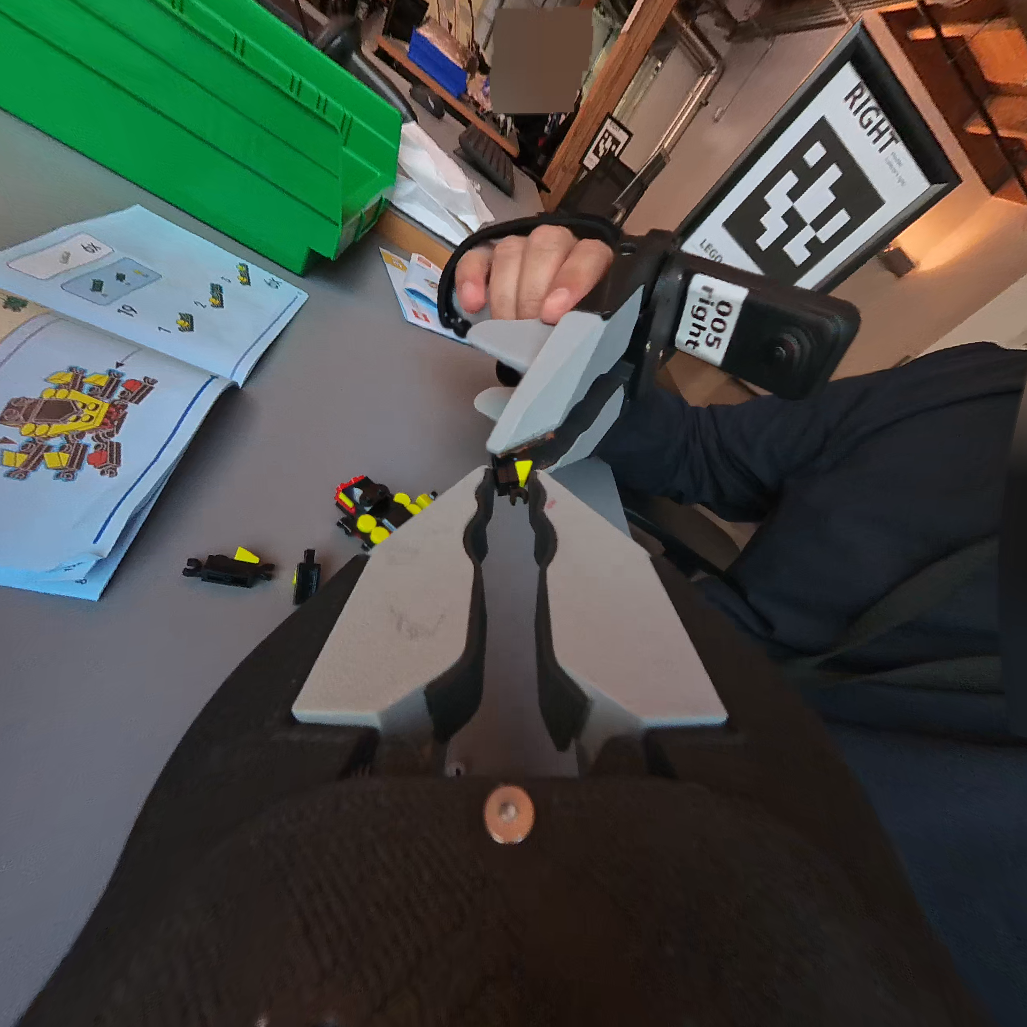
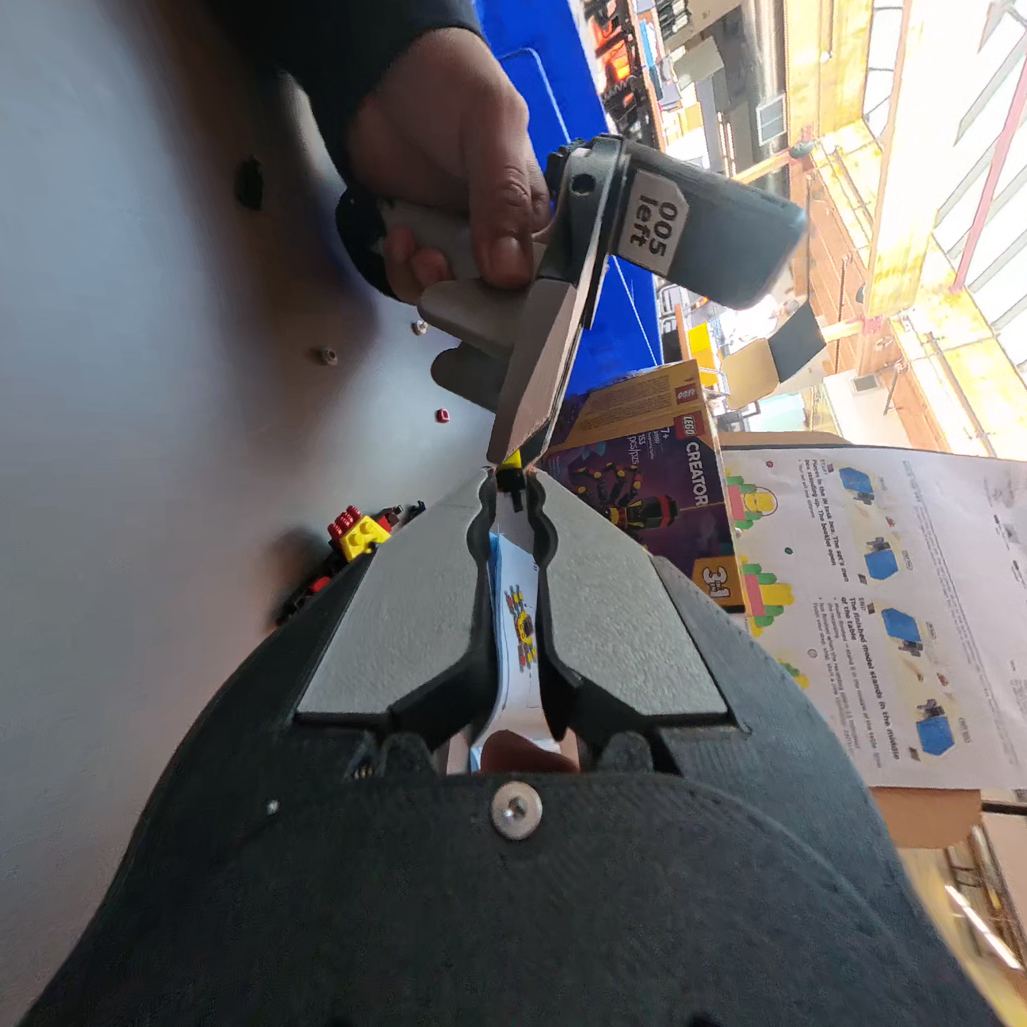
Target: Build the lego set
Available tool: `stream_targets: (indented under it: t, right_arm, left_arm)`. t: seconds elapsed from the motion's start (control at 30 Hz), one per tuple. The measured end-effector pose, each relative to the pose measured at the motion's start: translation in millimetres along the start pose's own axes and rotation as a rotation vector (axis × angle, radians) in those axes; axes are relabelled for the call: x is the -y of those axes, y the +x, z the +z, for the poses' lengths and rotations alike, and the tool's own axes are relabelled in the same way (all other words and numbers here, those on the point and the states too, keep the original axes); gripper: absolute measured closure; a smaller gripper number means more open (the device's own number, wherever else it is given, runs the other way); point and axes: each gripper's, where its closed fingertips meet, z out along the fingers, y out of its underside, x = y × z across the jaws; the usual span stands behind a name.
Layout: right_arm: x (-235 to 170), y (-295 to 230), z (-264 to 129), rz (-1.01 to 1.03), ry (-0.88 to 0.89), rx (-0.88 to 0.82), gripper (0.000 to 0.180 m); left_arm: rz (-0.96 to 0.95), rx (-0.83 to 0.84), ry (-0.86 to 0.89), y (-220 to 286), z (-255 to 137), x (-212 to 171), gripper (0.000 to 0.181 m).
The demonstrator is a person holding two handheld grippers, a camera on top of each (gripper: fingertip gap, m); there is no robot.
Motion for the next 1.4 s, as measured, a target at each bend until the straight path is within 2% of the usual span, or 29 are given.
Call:
stream_targets:
  t: [0.2, 0.33, 0.43, 0.47, 0.5, 0.73, 1.4]
  right_arm:
    - [-9.1, 26.1, -7.2, 0.302, 0.059, -0.052, 0.158]
    - [-12.3, 53.9, -21.0, 0.688, 0.193, -0.076, 0.155]
    - [-30.5, 78.4, -36.1, 1.073, 0.252, -0.136, 0.138]
    - [-33.2, 81.4, -40.0, 1.154, 0.28, -0.116, 0.133]
    - [-33.1, 82.4, -43.2, 1.202, 0.313, -0.081, 0.136]
    - [-45.9, 86.5, -49.1, 1.307, 0.336, -0.095, 0.127]
    - [-49.9, 76.4, -42.9, 1.369, 0.297, -0.043, 0.133]
  left_arm:
    - [0.185, 0.076, 0.135, 5.4, -13.1, 24.6, 0.171]
    - [0.316, 0.169, 0.19, 6.7, -22.5, 37.0, 0.171]
    - [0.374, 0.208, 0.197, 6.4, -24.0, 40.1, 0.171]
    - [0.394, 0.212, 0.204, 7.0, -24.3, 41.0, 0.171]
    - [0.406, 0.219, 0.209, 7.0, -24.4, 41.7, 0.171]
    - [0.451, 0.296, 0.214, 0.2, -31.7, 45.9, 0.171]
    - [0.413, 0.289, 0.169, -6.2, -23.9, 35.4, 0.172]
